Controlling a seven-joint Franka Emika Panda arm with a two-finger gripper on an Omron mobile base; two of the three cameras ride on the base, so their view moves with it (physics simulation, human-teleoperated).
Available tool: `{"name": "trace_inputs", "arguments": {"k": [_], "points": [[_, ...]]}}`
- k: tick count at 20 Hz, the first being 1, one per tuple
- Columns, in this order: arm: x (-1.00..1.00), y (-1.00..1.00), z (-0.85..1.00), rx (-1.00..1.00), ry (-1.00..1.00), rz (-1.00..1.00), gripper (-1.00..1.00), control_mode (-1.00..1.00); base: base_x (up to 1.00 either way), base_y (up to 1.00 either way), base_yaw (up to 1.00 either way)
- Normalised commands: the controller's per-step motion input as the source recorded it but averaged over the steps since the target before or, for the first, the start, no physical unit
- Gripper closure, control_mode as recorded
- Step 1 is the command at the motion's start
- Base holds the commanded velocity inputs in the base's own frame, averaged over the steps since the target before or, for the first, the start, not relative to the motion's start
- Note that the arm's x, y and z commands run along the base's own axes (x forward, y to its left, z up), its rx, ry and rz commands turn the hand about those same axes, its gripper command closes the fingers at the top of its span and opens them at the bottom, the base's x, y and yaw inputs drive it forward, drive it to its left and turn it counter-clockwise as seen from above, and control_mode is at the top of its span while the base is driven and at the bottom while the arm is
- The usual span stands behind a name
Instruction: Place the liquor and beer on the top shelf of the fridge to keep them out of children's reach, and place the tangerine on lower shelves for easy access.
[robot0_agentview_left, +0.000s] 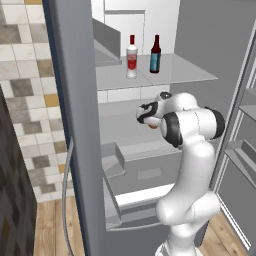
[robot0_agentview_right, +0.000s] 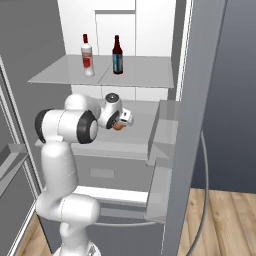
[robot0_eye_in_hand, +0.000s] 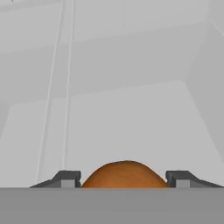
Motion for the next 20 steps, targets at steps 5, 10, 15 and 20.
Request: {"name": "trace_inputs", "arguments": {"k": [5, 10, 15, 20], "points": [[0.74, 0.17, -0.24, 0.00, 0.00, 0.00, -1.00, -1.00, 0.00, 0.00, 0.00], [0.14, 0.19, -0.34, -0.01, 0.00, 0.00, -1.00, -1.00, 0.00, 0.00, 0.00], [-0.14, 0.14, -0.19, -0.03, 0.00, 0.00, -1.00, -1.00, 0.00, 0.00, 0.00], [-0.40, 0.07, -0.10, -0.04, 0.00, 0.00, -1.00, -1.00, 0.00, 0.00, 0.00]]}}
